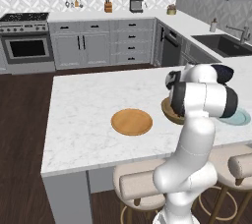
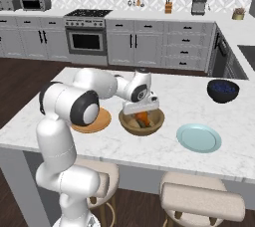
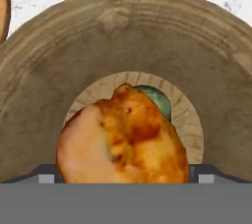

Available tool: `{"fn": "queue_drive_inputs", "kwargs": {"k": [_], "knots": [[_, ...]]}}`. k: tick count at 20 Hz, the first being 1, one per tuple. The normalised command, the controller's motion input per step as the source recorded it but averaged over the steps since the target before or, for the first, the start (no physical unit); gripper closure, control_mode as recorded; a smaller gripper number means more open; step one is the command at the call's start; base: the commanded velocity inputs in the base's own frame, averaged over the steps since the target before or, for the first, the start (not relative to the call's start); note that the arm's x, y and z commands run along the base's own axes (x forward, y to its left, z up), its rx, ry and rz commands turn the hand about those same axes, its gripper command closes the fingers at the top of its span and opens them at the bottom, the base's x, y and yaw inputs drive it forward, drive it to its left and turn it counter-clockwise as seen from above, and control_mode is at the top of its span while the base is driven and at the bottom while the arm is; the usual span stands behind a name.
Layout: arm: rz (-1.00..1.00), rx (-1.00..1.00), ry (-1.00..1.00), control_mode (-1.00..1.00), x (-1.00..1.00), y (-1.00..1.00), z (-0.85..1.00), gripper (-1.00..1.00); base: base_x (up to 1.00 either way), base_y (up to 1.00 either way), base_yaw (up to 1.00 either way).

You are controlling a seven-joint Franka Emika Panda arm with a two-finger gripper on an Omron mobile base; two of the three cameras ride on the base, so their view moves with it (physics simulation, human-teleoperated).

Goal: Pick the chicken drumstick and cucumber from their plates and place them in the bowl. Then put the bowl in the fridge.

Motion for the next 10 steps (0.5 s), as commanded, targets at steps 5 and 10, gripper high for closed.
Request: {"fn": "queue_drive_inputs", "kwargs": {"k": [5,10], "knots": [[0.0,0.0,-0.05,-1.0,-0.28,0.1,0.29,-1.0,0.0,0.0,0.0],[-0.13,0.0,-0.02,-1.0,-0.56,0.0,0.46,-1.0,0.0,0.0,0.0]]}}
